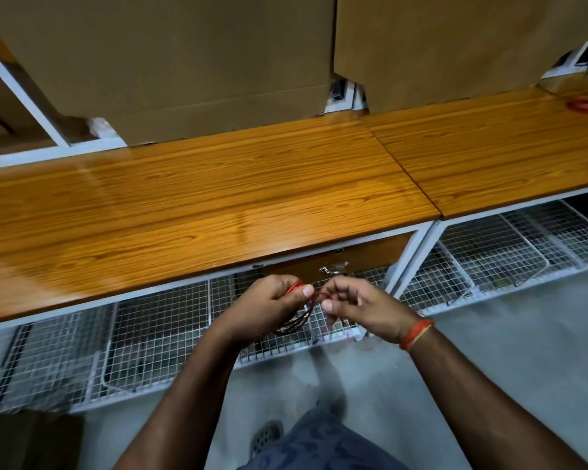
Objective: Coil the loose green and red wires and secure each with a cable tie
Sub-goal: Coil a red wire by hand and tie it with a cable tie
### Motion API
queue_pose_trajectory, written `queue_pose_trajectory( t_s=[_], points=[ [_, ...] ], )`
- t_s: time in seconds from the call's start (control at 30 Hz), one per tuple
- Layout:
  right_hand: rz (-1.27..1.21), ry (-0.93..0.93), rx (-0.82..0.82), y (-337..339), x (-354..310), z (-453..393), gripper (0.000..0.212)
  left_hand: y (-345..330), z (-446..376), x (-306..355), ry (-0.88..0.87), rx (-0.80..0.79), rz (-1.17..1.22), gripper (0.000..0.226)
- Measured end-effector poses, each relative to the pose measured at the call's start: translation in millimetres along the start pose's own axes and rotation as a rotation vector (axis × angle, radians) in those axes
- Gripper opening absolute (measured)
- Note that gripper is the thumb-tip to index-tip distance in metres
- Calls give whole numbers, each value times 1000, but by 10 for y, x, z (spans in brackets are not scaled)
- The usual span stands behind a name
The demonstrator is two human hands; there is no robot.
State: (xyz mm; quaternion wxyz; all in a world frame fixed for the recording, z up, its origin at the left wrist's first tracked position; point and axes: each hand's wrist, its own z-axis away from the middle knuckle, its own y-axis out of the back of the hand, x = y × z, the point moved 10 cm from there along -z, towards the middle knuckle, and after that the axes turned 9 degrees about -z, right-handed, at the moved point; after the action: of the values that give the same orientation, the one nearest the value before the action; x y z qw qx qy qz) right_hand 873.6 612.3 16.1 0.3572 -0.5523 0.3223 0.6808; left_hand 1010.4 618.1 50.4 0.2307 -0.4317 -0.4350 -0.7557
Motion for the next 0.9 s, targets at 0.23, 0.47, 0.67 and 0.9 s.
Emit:
queue_pose_trajectory(
  t_s=[0.23, 0.47, 0.67, 0.9],
  points=[
    [261, 275, 116, -36, -314, -125, 16, 143, -25, -101, 13, 139, 30, 30],
    [283, 182, 96, 308, -107, -213, 17, 223, 41, -363, 94, 177, 126, 34],
    [282, 157, 85, 467, -9, -226, 18, 253, 87, -504, 143, 176, 223, 32],
    [249, 200, 283, 554, -112, -240, 19, -23, 49, -619, 276, -35, 772, 43]
  ],
)
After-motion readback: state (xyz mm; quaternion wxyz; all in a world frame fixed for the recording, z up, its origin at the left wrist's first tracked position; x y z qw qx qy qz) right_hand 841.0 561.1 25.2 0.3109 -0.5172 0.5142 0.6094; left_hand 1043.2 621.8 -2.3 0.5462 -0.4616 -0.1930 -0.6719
